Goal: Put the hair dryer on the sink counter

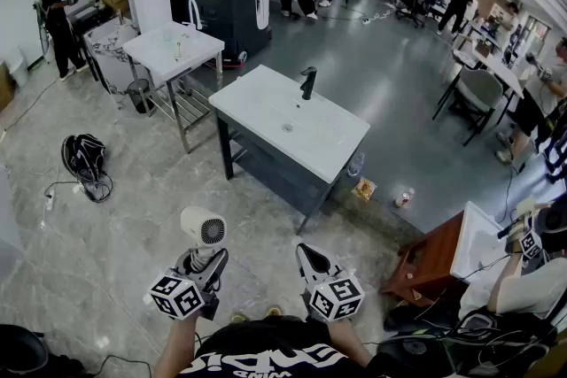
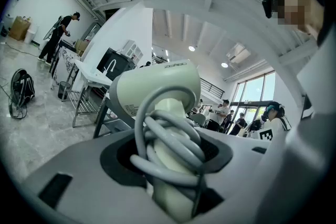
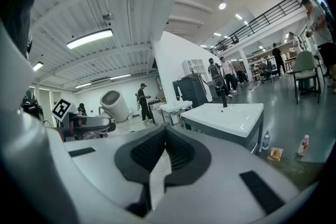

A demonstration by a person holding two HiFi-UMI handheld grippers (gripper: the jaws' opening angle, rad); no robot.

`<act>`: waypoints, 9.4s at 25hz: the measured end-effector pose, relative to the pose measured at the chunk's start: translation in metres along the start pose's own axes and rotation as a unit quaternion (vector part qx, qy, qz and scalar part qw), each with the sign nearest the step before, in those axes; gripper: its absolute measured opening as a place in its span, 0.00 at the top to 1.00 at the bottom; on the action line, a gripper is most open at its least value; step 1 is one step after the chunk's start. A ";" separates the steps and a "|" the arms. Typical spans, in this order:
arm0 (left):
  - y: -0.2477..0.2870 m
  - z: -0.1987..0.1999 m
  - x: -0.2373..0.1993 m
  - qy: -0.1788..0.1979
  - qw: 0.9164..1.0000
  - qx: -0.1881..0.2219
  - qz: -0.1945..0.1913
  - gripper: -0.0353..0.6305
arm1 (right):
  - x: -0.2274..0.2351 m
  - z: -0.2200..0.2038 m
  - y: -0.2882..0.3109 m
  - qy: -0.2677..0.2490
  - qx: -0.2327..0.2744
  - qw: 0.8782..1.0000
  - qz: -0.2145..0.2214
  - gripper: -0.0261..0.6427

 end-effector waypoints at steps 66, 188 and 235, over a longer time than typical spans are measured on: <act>0.078 0.054 -0.115 -0.016 0.999 -0.015 -0.024 0.57 | 0.017 0.015 0.157 0.005 0.001 1.000 0.016 0.93; 0.599 0.291 -0.278 0.055 0.976 -0.134 -0.165 0.57 | 0.339 0.186 0.523 0.026 0.021 0.987 -0.159 0.93; 0.731 0.230 -0.292 0.147 0.950 -0.236 -0.142 0.56 | 0.389 0.192 0.529 0.045 0.044 0.983 -0.172 0.93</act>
Point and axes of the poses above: the fingertips, and each gripper's own axes: y forward along the fingers, x to its right, z out of its top, the point moved 1 cm from there along -y, backward along the fingers, and after that the axes turned 7 degrees about z, right-handed, at the moved point
